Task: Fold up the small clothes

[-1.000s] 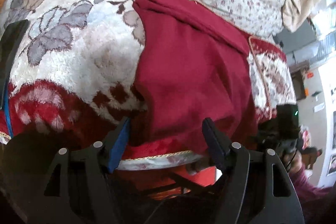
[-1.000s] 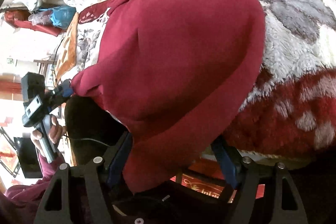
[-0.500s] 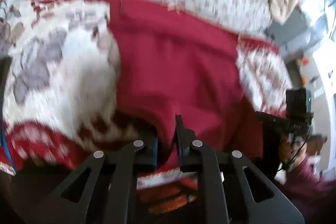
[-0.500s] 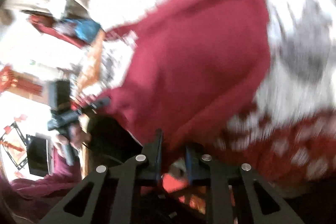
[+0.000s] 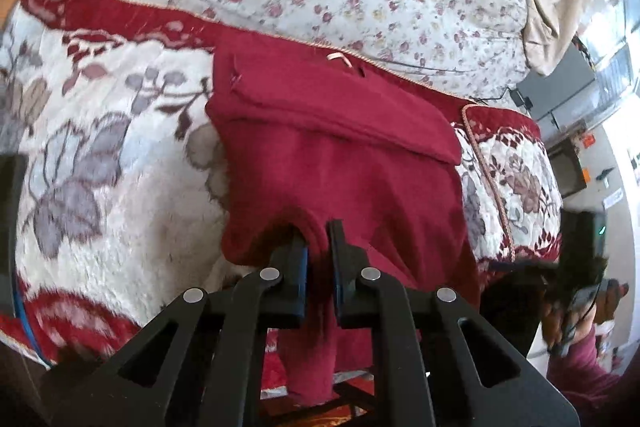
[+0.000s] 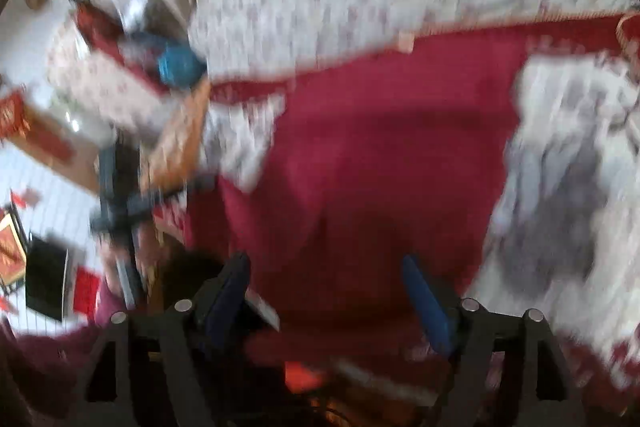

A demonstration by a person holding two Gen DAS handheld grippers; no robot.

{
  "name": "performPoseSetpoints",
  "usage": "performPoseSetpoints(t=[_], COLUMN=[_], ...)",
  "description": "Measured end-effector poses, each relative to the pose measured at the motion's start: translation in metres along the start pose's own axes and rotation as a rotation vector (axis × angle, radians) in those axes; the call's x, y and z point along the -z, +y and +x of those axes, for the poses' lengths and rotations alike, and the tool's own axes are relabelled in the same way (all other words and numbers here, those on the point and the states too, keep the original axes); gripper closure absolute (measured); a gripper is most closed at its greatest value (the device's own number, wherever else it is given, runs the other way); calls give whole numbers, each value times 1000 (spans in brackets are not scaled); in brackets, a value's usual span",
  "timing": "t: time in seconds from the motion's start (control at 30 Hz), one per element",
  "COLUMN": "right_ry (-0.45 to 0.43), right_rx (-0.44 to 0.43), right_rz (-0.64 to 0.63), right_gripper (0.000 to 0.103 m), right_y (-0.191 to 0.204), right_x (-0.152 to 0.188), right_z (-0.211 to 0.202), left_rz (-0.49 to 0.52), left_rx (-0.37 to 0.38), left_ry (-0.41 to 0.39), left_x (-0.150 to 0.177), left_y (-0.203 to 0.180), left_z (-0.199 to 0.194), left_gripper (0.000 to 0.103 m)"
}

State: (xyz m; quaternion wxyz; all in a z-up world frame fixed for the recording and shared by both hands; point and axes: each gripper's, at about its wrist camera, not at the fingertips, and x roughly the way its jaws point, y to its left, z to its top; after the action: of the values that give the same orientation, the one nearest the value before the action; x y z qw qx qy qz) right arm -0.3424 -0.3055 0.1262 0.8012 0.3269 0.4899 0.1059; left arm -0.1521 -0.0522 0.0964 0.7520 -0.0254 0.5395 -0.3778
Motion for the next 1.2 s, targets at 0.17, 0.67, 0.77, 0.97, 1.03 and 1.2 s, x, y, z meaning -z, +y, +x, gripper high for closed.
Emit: performPoseSetpoints(t=[0.17,0.67,0.77,0.97,1.03,1.2], right_ry=[123,142,137,-47,-125,-282], right_rx=[70,-143,-101,-175,-182,-189], right_rz=[137,411,324,210,181,165], right_gripper=[27,61,83,93,94,94], right_y=[-13,-36,-33,-19,-19,-31], right_x=[26,64,65,39,21,-31], right_z=[24,77,68,21,5,-23], left_rz=[41,53,34,-33,-40,-97], left_rx=[-2,-20,-13,53,52,82], left_ry=[-12,21,21,-32,-59,-108], left_x=[13,37,35,8,-6,-52], left_y=[-11,-13,-10,-5,-6,1], left_z=[-9,-6,-6,-14,-15,-8], left_gripper=[95,95,95,95,95,95])
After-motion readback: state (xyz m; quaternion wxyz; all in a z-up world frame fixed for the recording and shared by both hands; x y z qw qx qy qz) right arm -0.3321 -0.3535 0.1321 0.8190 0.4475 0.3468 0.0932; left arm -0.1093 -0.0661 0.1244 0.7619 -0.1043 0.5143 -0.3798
